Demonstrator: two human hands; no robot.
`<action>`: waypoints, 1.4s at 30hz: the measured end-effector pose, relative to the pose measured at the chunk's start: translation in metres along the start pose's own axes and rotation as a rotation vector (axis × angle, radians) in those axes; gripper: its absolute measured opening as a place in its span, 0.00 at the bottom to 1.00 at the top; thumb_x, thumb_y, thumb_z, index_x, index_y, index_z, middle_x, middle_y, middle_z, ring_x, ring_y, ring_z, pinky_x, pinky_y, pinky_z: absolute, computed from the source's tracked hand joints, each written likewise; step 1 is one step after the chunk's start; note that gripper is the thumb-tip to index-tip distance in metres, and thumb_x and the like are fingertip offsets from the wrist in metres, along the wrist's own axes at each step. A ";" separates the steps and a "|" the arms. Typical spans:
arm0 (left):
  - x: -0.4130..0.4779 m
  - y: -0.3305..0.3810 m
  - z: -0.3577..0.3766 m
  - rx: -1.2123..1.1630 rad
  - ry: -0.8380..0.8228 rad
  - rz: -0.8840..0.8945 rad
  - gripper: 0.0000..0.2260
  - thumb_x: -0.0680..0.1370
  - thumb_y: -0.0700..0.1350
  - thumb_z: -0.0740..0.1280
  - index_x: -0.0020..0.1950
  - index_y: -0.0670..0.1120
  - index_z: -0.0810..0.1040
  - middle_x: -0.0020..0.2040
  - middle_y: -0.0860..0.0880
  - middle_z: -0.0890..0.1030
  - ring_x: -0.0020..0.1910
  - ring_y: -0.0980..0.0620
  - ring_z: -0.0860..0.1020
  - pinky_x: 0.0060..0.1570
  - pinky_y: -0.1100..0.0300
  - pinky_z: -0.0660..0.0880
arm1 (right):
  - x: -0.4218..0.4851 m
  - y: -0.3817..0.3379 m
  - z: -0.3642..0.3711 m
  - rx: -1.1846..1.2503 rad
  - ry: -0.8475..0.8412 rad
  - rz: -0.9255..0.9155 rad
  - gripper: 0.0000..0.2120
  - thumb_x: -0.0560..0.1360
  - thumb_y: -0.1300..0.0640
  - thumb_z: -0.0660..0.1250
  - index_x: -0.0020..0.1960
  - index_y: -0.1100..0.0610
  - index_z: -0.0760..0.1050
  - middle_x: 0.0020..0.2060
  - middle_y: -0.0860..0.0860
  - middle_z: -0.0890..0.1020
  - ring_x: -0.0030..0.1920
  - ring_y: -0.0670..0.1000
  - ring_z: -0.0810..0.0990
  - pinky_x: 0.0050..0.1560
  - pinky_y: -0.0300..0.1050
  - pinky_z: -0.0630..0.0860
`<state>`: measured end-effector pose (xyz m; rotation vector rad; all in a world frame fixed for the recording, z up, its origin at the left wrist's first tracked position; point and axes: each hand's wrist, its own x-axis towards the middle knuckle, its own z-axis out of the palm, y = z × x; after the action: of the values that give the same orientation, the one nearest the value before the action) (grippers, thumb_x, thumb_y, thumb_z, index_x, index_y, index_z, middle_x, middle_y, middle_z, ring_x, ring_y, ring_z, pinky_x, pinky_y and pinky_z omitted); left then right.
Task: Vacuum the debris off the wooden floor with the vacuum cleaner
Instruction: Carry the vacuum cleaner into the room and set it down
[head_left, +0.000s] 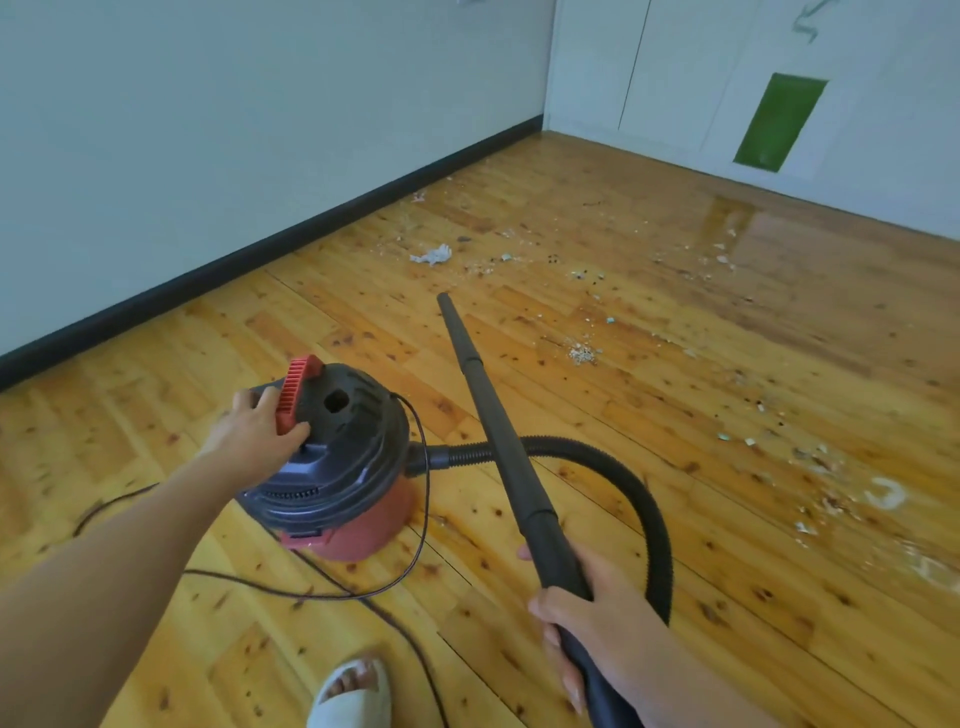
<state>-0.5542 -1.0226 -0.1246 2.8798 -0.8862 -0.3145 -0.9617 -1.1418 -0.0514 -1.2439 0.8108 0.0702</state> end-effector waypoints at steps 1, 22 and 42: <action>0.003 -0.001 0.001 0.030 0.008 0.006 0.28 0.80 0.62 0.62 0.73 0.47 0.64 0.69 0.42 0.66 0.59 0.38 0.76 0.56 0.48 0.77 | -0.001 0.000 -0.003 -0.002 -0.003 -0.010 0.16 0.80 0.64 0.67 0.64 0.51 0.71 0.33 0.59 0.75 0.23 0.52 0.71 0.29 0.46 0.75; -0.334 0.152 0.011 -0.336 -0.163 0.388 0.09 0.81 0.45 0.65 0.62 0.51 0.76 0.61 0.55 0.72 0.56 0.55 0.75 0.57 0.61 0.72 | -0.208 0.056 -0.033 -0.080 0.212 -0.032 0.19 0.83 0.47 0.64 0.60 0.65 0.74 0.32 0.55 0.75 0.27 0.52 0.73 0.30 0.45 0.75; -0.396 0.104 0.001 -0.070 -0.193 0.382 0.07 0.81 0.44 0.63 0.56 0.48 0.79 0.55 0.50 0.76 0.52 0.53 0.74 0.50 0.63 0.69 | -0.274 0.051 -0.033 -0.315 0.179 0.296 0.22 0.83 0.39 0.61 0.49 0.59 0.75 0.29 0.50 0.75 0.25 0.47 0.72 0.27 0.40 0.72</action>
<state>-0.9307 -0.8836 -0.0432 2.5723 -1.3966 -0.5735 -1.2012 -1.0507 0.0636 -1.4305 1.1686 0.3411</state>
